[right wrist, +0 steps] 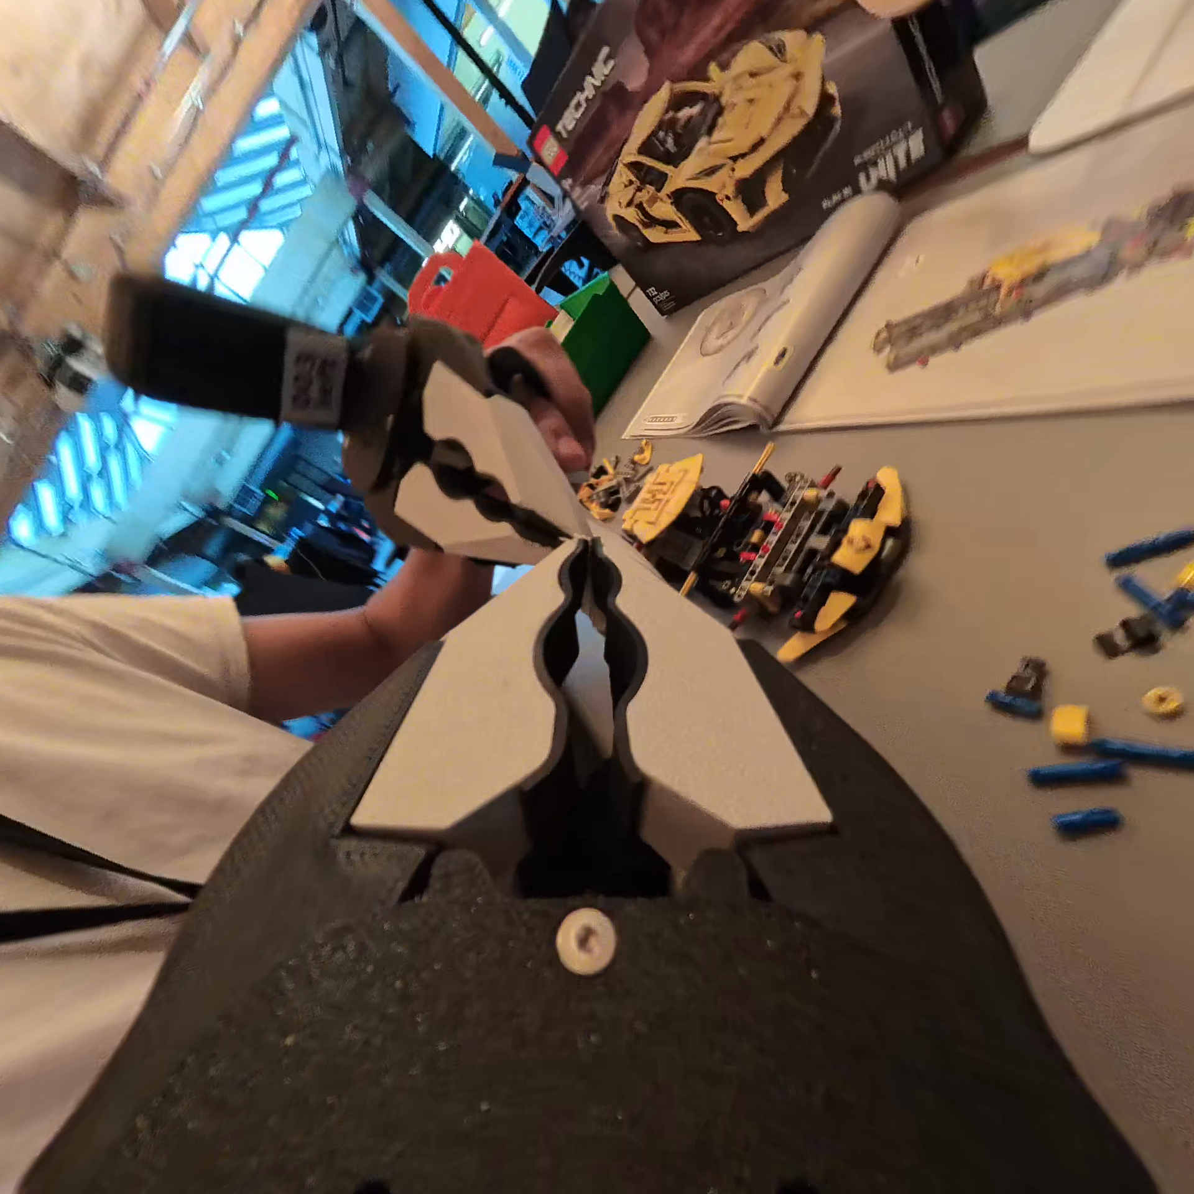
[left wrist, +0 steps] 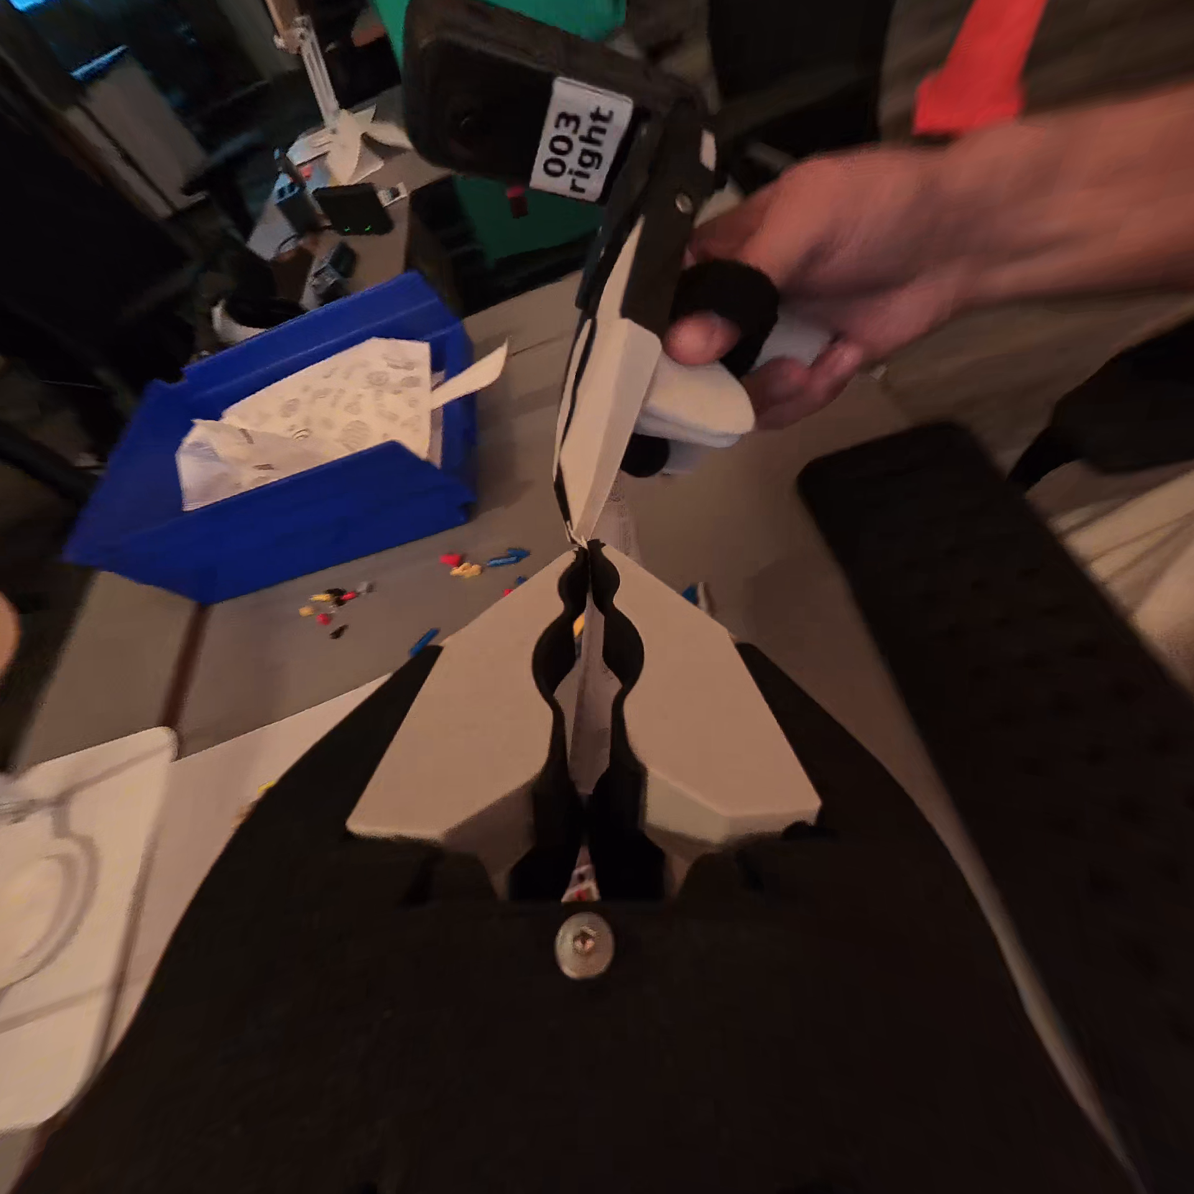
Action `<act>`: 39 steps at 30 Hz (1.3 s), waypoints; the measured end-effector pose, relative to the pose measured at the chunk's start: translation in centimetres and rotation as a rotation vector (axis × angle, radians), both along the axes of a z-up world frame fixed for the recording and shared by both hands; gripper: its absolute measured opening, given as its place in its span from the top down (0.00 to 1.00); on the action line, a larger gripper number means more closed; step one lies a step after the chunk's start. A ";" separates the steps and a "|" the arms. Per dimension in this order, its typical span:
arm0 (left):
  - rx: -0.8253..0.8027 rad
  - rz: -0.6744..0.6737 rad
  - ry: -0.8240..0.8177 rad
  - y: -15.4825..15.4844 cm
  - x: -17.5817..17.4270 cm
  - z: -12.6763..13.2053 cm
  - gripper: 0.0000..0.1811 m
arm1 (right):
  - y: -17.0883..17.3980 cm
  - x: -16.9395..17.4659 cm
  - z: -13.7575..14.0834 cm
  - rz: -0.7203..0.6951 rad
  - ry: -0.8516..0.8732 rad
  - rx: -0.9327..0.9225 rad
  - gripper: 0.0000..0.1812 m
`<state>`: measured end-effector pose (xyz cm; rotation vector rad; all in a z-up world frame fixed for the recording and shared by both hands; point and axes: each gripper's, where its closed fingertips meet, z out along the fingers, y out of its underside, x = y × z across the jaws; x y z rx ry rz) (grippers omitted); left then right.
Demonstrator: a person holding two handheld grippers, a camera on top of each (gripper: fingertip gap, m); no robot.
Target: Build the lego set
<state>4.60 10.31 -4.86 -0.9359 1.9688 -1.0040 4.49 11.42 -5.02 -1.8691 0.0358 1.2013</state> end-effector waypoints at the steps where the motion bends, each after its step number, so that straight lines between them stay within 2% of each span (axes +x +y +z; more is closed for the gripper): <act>1: 0.070 0.018 0.000 0.0 0.0 -0.6 1.00 | 0.1 0.0 -0.6 -0.008 0.051 -0.038 1.00; 2: 0.123 0.022 -0.002 -0.1 -0.1 -1.0 1.00 | 0.2 0.1 -1.2 -0.025 0.082 -0.064 1.00; 4: 0.128 -0.044 -0.036 -2.2 -0.6 -1.1 1.00 | 0.8 2.2 -3.2 -0.152 0.043 -0.123 1.00; 5: 0.183 -0.036 -0.052 -2.5 -0.6 -1.5 1.00 | 0.7 2.5 -2.9 -0.151 0.112 -0.128 1.00; 7: 0.262 -0.009 -0.042 -2.5 -0.5 -2.5 1.00 | 0.5 2.8 -4.0 -0.169 0.024 -0.160 1.00; 13: 0.345 0.023 0.002 -3.0 -0.1 -5.0 1.00 | 1.3 3.7 -6.8 -0.193 -0.041 -0.250 1.00; 15: 0.333 0.045 0.009 -2.9 0.0 -5.6 1.00 | 1.6 4.2 -7.3 -0.212 -0.006 -0.257 1.00; 19: 0.284 0.046 0.036 -3.8 0.0 -6.8 1.00 | 2.2 5.1 -8.7 -0.259 -0.054 -0.275 1.00; 27: 0.270 0.091 0.085 -4.1 0.0 -9.2 1.00 | 2.8 6.0 -11.4 -0.243 -0.042 -0.328 1.00; 28: 0.273 0.083 0.097 -4.4 0.0 -9.5 1.00 | 2.8 5.9 -12.1 -0.236 -0.083 -0.340 1.00; 30: 0.209 0.034 0.093 -5.7 -0.2 -9.2 1.00 | 2.7 6.3 -13.2 -0.246 -0.140 -0.363 1.00; 31: 0.203 0.059 0.088 -5.2 -0.1 -9.0 1.00 | 2.6 6.5 -13.2 -0.240 -0.133 -0.360 1.00; 33: 0.155 0.097 0.090 -4.4 0.0 -8.4 1.00 | 2.0 8.4 -13.2 -0.289 -0.224 -0.348 1.00; 35: 0.138 0.088 0.097 -5.0 -0.2 -8.7 1.00 | 2.0 9.5 -12.8 -0.295 -0.212 -0.344 1.00; 36: 0.133 0.069 0.094 -5.9 -0.4 -8.8 1.00 | 2.0 11.1 -13.3 -0.347 -0.272 -0.356 1.00; 38: 0.178 0.097 0.097 -5.5 -0.1 -9.0 1.00 | 2.1 11.5 -12.7 -0.336 -0.199 -0.333 1.00; 39: 0.168 0.115 0.102 -4.8 0.0 -9.0 1.00 | 1.9 11.4 -13.1 -0.316 -0.221 -0.340 1.00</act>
